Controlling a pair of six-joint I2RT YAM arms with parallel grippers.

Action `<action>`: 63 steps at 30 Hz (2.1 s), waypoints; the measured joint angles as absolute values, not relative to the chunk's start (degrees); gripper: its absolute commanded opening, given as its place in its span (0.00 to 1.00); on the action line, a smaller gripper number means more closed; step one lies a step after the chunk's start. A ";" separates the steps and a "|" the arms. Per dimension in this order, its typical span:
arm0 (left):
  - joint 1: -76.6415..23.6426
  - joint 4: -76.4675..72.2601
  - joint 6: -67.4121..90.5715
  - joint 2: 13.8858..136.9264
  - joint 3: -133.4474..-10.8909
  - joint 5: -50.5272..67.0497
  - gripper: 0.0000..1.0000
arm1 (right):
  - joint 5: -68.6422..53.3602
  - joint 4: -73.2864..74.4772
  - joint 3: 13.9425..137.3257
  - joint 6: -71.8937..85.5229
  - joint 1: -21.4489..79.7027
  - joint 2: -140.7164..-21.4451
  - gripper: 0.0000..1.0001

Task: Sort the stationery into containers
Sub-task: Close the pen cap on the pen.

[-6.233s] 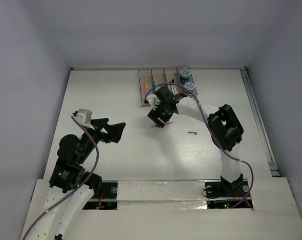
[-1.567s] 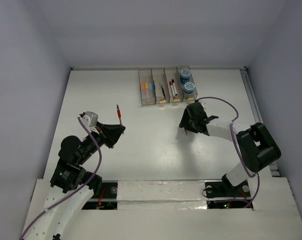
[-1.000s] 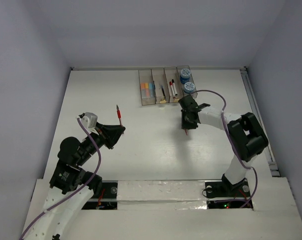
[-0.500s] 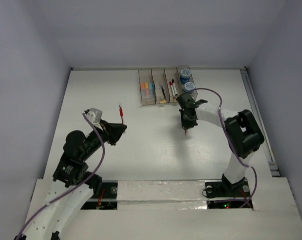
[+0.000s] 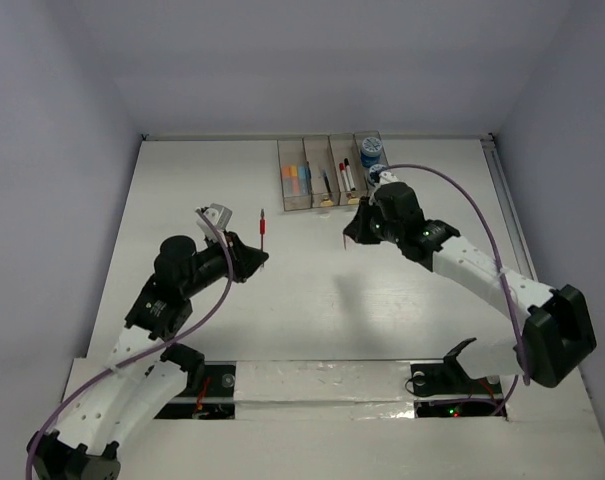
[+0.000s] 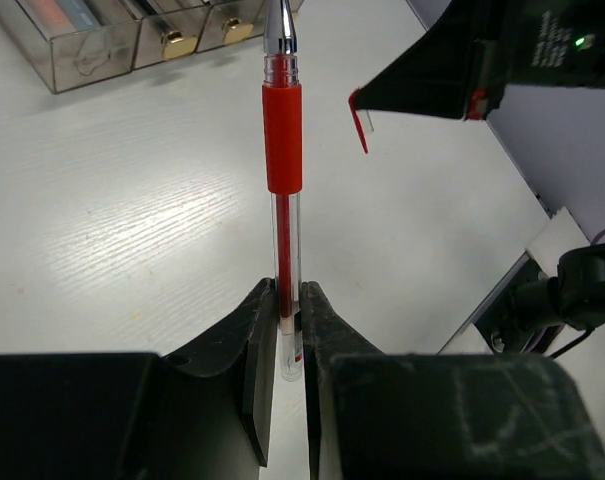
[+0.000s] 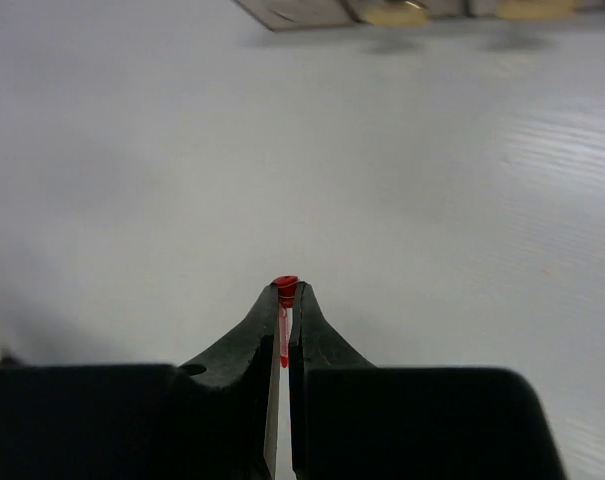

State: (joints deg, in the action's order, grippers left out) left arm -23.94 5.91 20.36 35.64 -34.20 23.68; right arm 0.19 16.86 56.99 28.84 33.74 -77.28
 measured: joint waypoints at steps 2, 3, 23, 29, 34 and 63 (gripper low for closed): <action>-23.94 5.32 20.36 36.53 -34.20 24.93 0.00 | -1.80 11.18 56.73 30.68 34.96 -75.24 0.00; -23.94 5.04 20.36 37.01 -34.20 25.61 0.00 | -2.46 8.36 56.73 31.57 35.59 -74.83 0.00; -26.92 1.19 20.43 41.47 -34.09 32.77 0.00 | -10.17 -28.80 60.20 42.02 41.89 -81.06 0.00; -26.92 1.08 20.43 41.60 -34.09 32.47 0.00 | -11.25 -30.63 60.60 43.05 43.27 -81.82 0.00; -26.92 1.08 20.43 41.60 -34.09 31.81 0.00 | -11.66 -30.83 60.34 44.18 43.94 -82.67 0.00; -26.92 1.15 20.40 40.91 -34.09 29.67 0.00 | -11.90 -31.59 57.14 46.35 44.49 -82.87 0.00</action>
State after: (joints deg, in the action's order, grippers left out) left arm -26.92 1.15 20.40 40.91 -34.09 29.67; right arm -11.90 -31.59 57.14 46.35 44.49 -82.87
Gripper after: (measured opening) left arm 0.085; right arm 0.076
